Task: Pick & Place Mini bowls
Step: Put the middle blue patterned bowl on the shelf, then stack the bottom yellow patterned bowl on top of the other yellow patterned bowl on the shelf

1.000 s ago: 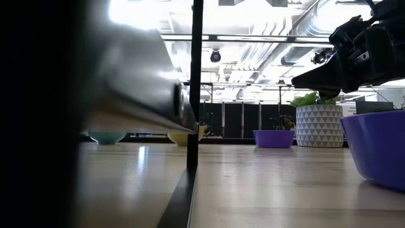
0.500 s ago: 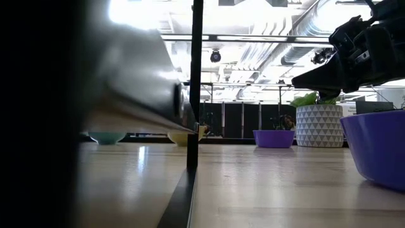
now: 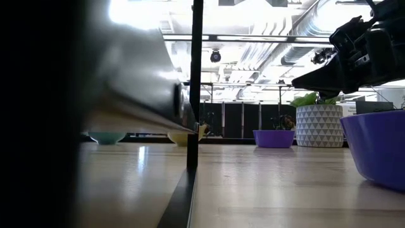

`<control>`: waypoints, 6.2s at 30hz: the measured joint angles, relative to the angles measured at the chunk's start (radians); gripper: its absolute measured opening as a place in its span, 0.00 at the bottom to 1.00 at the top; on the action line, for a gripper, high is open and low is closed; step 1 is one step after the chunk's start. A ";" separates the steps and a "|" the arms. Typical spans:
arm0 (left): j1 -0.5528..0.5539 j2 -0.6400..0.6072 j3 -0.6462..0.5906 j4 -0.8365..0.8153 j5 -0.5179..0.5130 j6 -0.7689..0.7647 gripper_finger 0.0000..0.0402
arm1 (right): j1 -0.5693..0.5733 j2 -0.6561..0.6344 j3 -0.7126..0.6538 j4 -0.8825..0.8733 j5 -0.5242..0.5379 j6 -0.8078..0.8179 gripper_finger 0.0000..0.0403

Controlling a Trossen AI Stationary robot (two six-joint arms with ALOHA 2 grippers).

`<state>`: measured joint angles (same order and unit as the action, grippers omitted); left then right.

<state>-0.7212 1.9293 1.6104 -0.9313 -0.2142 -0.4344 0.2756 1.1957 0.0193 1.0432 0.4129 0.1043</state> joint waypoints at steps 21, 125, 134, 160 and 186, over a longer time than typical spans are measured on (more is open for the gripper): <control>-0.019 0.000 0.000 0.062 0.018 -0.043 0.05 | 0.000 0.000 -0.001 0.008 -0.001 0.000 0.00; 0.524 -0.653 -1.302 1.742 -0.112 0.464 0.00 | 0.000 0.000 0.143 -0.085 0.239 -0.087 0.00; 0.604 -0.652 -1.301 1.746 -0.037 0.483 0.00 | -0.001 0.000 0.203 -0.180 0.287 -0.053 0.00; 0.697 -0.651 -1.300 1.699 -0.007 0.551 0.00 | -0.084 -0.046 0.641 -1.177 0.147 0.213 0.00; 0.775 -0.651 -0.976 0.827 0.272 0.510 0.00 | -0.346 -0.043 0.337 -0.485 -0.026 -0.079 0.00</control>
<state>0.0542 1.2785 0.6346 -0.1045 0.0579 0.0759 -0.0704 1.1522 0.3565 0.5581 0.3865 0.0251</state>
